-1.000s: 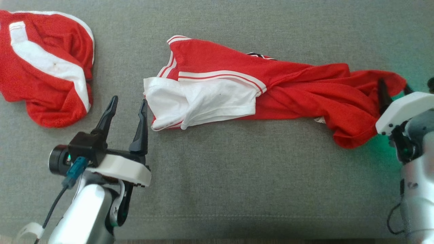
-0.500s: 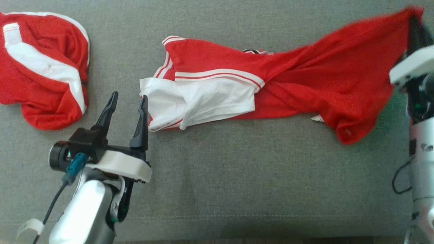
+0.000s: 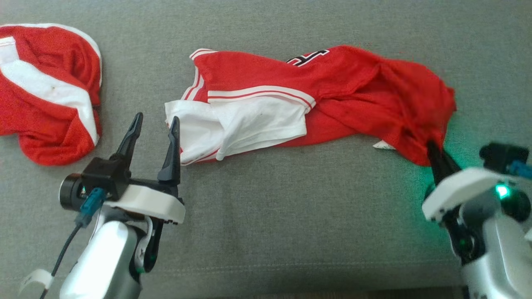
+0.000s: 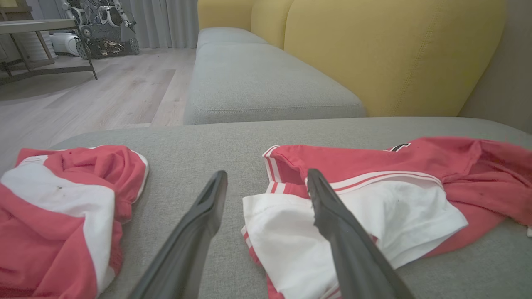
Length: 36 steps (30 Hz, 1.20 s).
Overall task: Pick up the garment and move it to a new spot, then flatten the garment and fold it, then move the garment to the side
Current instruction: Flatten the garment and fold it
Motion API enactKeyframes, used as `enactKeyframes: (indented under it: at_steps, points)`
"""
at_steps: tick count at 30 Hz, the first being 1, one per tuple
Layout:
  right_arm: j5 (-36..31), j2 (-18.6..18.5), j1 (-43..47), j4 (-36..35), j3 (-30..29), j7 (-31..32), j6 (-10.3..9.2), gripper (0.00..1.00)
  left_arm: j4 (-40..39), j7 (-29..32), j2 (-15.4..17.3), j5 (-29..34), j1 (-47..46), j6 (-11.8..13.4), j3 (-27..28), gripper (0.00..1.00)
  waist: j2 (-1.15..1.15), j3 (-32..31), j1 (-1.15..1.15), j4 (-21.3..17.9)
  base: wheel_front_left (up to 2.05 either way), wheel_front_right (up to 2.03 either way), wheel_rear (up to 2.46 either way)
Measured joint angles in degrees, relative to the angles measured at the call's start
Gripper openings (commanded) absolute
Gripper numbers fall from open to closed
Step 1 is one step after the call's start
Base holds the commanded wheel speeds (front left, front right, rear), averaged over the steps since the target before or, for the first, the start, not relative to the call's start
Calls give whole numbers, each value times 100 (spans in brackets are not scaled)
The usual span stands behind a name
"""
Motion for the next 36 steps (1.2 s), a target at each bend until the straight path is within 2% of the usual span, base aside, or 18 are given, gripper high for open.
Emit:
enactKeyframes:
  at_steps: [6, 7, 8, 9, 18, 24, 36]
  points:
    - [-209, 170, 308, -427, -310, 88, 0, 0, -33, 0, 14, 1, 11, 0, 11, 100, 0, 33, 0, -77, 0, 0, 0]
    - [-222, 182, 309, -476, -345, 86, 0, 14, -33, 0, 25, 1, 11, 0, 15, 100, 0, 33, 0, -88, 0, 0, 0]
    - [-240, 188, 310, -502, -377, 73, 0, 61, -33, 0, 31, 1, 11, -1, 15, 100, 0, 32, 0, -96, 0, 0, 0]
    - [-238, 201, 313, -533, -413, 15, 0, 100, -33, 0, 32, 1, 10, -3, 14, 100, 0, 29, 0, -98, 0, 0, 0]
    - [-252, 287, 556, -1178, -357, -644, 0, 100, 19, 0, 47, 1, 33, 0, 9, 100, 0, -178, 0, -49, 0, 0, 0]
    - [-688, 305, 789, -1707, -92, -924, 0, 100, 19, 0, 94, 0, 232, 25, 16, 100, 0, -381, 0, -35, 0, 0, 0]
    - [-871, 310, 1337, -1939, 171, -1074, 0, 100, -137, 67, 253, -2, 698, 188, 24, 100, 0, -734, 0, -43, 0, 0, 0]
